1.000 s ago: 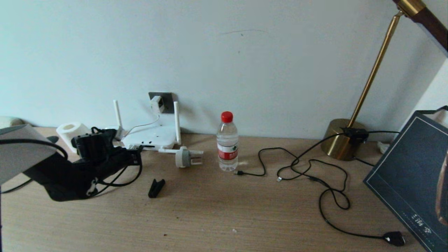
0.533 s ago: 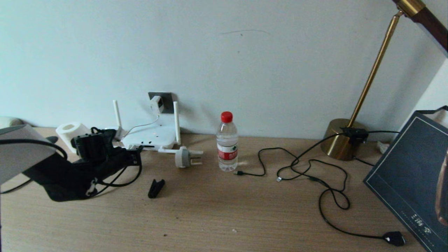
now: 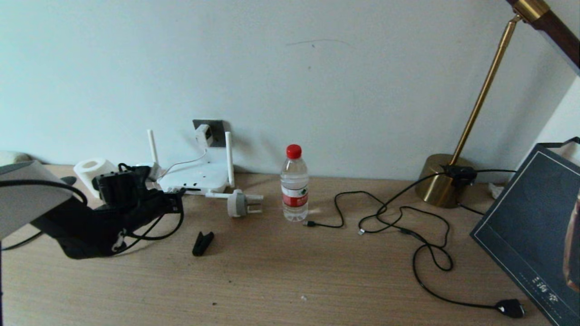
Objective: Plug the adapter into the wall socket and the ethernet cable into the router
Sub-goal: Plug cable into router interface
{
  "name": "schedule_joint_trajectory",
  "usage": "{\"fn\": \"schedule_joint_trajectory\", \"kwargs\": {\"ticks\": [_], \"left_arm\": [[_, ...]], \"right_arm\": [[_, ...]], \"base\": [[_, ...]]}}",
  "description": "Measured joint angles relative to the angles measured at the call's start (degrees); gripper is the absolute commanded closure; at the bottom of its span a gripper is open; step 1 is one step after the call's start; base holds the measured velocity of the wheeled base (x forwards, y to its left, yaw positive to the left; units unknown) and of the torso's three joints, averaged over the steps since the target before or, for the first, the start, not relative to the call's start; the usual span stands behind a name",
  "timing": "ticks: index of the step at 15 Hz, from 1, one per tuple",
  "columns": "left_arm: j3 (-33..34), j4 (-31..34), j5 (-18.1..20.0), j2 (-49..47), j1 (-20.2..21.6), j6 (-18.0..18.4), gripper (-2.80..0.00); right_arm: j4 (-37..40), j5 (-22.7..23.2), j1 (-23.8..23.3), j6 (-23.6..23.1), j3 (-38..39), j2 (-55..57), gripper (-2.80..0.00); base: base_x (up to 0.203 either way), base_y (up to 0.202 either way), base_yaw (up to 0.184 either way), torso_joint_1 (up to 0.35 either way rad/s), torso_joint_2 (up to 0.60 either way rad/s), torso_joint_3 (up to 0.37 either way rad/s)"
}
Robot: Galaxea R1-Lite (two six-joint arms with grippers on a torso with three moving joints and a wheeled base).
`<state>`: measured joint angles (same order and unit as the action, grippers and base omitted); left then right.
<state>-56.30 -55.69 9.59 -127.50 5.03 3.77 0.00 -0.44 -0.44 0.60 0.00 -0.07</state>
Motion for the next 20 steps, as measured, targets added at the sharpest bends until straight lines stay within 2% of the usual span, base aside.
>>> {"fn": "schedule_joint_trajectory", "kwargs": {"ticks": [20], "left_arm": [[-2.00,-0.26,0.01,-2.18,0.04,0.00,0.00]], "right_arm": [[0.00,0.00,0.00,-0.02,0.00,0.00,0.00]], "base": [[0.000,0.000,0.000,0.000,0.00,0.000]]}}
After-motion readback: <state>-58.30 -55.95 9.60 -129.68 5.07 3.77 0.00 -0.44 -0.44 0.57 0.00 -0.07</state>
